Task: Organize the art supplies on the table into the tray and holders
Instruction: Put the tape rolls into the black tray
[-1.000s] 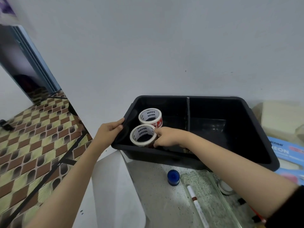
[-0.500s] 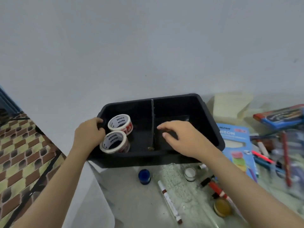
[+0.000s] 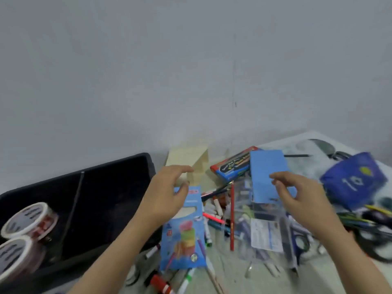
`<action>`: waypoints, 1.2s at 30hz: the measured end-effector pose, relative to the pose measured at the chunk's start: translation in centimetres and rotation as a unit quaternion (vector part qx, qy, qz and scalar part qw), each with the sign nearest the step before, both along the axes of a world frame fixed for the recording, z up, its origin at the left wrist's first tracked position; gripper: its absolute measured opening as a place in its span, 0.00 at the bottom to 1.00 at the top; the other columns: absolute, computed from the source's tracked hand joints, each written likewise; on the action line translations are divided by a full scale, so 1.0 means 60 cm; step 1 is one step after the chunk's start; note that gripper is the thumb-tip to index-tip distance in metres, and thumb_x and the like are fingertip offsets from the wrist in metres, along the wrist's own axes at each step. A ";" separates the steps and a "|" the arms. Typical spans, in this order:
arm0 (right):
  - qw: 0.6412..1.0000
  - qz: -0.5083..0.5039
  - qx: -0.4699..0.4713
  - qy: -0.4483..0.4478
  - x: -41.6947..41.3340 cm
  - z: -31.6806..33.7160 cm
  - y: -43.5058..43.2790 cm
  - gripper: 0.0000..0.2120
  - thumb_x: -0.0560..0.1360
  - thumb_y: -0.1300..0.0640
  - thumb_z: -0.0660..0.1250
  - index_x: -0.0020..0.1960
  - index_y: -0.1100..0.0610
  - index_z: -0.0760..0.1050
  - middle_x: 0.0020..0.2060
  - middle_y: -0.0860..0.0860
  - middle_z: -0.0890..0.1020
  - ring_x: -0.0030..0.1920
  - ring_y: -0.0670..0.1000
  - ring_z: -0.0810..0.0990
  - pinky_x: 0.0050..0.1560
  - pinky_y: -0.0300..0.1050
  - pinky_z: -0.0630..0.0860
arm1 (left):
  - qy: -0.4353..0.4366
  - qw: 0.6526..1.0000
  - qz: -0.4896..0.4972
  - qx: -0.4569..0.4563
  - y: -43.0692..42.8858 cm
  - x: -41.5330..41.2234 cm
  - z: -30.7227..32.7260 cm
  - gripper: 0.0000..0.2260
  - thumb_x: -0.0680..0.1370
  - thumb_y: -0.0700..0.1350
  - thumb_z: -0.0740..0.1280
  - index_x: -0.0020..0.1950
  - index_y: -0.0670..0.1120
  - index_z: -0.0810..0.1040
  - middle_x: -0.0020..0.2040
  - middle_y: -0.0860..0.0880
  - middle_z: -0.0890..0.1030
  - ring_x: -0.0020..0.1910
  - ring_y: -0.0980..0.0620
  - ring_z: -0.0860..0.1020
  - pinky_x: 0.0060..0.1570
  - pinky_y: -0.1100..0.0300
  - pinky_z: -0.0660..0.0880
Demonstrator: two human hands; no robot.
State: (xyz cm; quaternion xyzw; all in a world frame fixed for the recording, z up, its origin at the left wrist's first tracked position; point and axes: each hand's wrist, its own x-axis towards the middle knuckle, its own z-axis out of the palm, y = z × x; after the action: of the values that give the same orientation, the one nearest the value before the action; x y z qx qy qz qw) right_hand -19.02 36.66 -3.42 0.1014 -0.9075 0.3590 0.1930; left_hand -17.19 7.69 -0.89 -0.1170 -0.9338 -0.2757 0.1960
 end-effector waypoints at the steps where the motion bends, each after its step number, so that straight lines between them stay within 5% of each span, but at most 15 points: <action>1: 1.000 -0.014 -0.001 -0.012 -0.006 -0.001 0.033 0.10 0.77 0.60 0.64 0.56 0.55 0.79 0.45 0.46 0.81 0.44 0.42 0.77 0.42 0.35 0.70 | -0.005 1.000 -0.019 0.006 0.035 -0.020 -0.004 0.12 0.77 0.42 0.64 0.59 0.51 0.77 0.53 0.63 0.72 0.55 0.64 0.68 0.53 0.83 0.57; 7: 0.993 -0.116 0.003 0.036 -0.034 0.002 0.203 0.10 0.76 0.62 0.64 0.54 0.55 0.80 0.46 0.46 0.81 0.49 0.45 0.78 0.50 0.42 0.70 | -0.043 0.995 -0.079 0.035 0.218 -0.131 -0.041 0.14 0.77 0.41 0.64 0.61 0.52 0.76 0.56 0.59 0.74 0.58 0.60 0.70 0.55 0.70 0.61; 11: 0.973 -0.164 -0.086 0.134 -0.033 0.003 0.283 0.09 0.74 0.55 0.59 0.50 0.48 0.77 0.41 0.40 0.79 0.41 0.35 0.75 0.43 0.23 0.68 | -0.062 0.989 -0.121 0.051 0.317 -0.181 -0.054 0.12 0.79 0.42 0.62 0.61 0.53 0.75 0.58 0.59 0.74 0.59 0.61 0.68 0.60 0.66 0.63; 14: 0.959 -0.216 -0.117 0.143 -0.028 -0.010 0.342 0.12 0.71 0.52 0.56 0.49 0.49 0.75 0.40 0.45 0.78 0.41 0.37 0.74 0.42 0.22 0.65 | -0.050 0.987 -0.141 0.057 0.375 -0.218 -0.050 0.12 0.78 0.40 0.63 0.59 0.51 0.77 0.55 0.59 0.74 0.57 0.62 0.69 0.57 0.70 0.61; 18: 0.966 -0.254 -0.019 0.051 -0.018 -0.046 0.421 0.18 0.68 0.45 0.56 0.51 0.49 0.77 0.47 0.49 0.79 0.47 0.50 0.74 0.48 0.44 0.67 | -0.042 0.985 -0.150 0.068 0.447 -0.269 -0.037 0.12 0.78 0.41 0.63 0.59 0.52 0.77 0.55 0.59 0.75 0.57 0.61 0.68 0.54 0.72 0.59; 21: 0.961 -0.254 0.090 -0.068 -0.007 -0.086 0.468 0.20 0.63 0.30 0.59 0.48 0.39 0.76 0.61 0.56 0.75 0.60 0.62 0.73 0.57 0.57 0.70 | -0.055 0.983 -0.171 0.042 0.500 -0.312 -0.029 0.12 0.77 0.41 0.63 0.59 0.51 0.78 0.57 0.56 0.78 0.59 0.58 0.71 0.54 0.70 0.60; 24: 0.959 -0.199 0.117 -0.167 -0.002 -0.116 0.497 0.25 0.51 0.20 0.59 0.38 0.34 0.74 0.73 0.58 0.63 0.71 0.62 0.62 0.67 0.55 0.61 | -0.093 0.977 -0.191 -0.010 0.545 -0.347 -0.028 0.13 0.77 0.42 0.63 0.61 0.50 0.77 0.59 0.55 0.78 0.61 0.56 0.72 0.56 0.68 0.63; 29: 0.978 -0.135 -0.008 -0.159 -0.012 -0.104 0.508 0.19 0.49 0.38 0.71 0.40 0.36 0.75 0.71 0.55 0.64 0.72 0.53 0.61 0.64 0.43 0.59 | -0.126 0.966 -0.189 -0.126 0.603 -0.372 -0.034 0.12 0.75 0.47 0.66 0.59 0.49 0.77 0.58 0.52 0.80 0.57 0.50 0.76 0.56 0.60 0.70; 36: 0.985 -0.156 -0.034 -0.073 -0.035 -0.080 0.513 0.16 0.53 0.41 0.76 0.37 0.39 0.75 0.64 0.51 0.70 0.65 0.54 0.68 0.57 0.44 0.63 | -0.144 0.963 -0.151 -0.173 0.648 -0.374 -0.041 0.13 0.68 0.33 0.61 0.50 0.42 0.78 0.47 0.45 0.81 0.44 0.46 0.74 0.50 0.58 0.70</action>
State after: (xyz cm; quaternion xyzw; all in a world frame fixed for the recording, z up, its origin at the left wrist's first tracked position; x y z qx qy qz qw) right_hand -21.09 67.46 -8.23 -0.0741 -0.9113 0.3613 0.1832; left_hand -39.64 46.59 -3.35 -0.2481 -0.9570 -0.1504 -0.0076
